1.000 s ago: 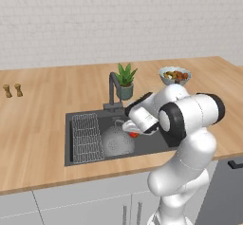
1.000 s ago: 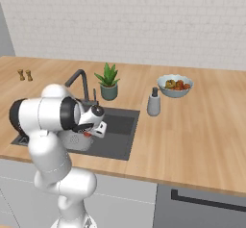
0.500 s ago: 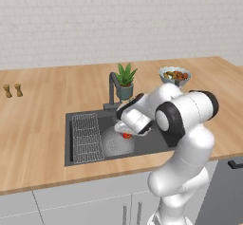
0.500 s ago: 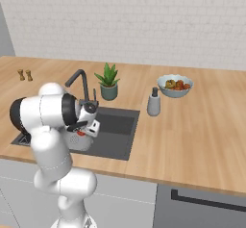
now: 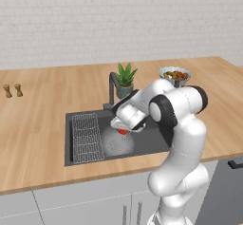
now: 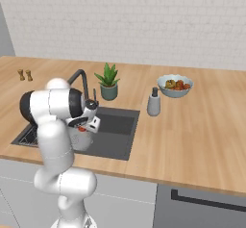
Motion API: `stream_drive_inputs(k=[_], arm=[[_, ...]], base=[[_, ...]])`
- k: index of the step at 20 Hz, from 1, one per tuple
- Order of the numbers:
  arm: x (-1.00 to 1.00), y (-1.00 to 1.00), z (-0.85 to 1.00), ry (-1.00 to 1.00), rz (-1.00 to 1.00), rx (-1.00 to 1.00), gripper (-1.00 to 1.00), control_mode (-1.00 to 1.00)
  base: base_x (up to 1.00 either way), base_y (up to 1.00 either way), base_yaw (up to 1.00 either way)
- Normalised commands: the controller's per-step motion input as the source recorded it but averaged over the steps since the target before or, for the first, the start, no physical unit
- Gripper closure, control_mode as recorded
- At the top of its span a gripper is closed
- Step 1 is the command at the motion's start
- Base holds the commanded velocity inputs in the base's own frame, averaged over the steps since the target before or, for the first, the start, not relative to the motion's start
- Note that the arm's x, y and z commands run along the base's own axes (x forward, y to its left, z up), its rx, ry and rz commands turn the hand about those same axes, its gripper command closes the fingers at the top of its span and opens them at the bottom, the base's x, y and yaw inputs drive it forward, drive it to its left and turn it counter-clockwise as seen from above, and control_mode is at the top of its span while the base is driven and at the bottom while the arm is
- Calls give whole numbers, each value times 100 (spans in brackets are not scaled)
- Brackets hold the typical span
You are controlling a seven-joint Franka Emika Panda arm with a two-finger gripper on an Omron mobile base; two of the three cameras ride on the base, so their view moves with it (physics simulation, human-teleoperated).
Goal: Put the colander in the sink, put the apple in the colander, and turn on the sink faucet and pour water over the colander.
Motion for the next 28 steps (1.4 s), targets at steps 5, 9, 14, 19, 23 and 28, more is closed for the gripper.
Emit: stream_drive_inputs(k=[5,9,14,19,23,28], arm=[[48,-28,-23,-7,-1,6,100,-100],[44,-20,-29,-11,0,5,100,-100],[38,0,-54,-9,0,1,100,-100],[33,6,-64,-3,0,0,100,-100],[-4,1,-19,-1,0,0,100,-100],[-57,0,32,-10,-3,0,100,-100]], base=[[0,0,0],[0,0,0],[0,0,0],[0,0,0],[0,0,0],[0,0,0]])
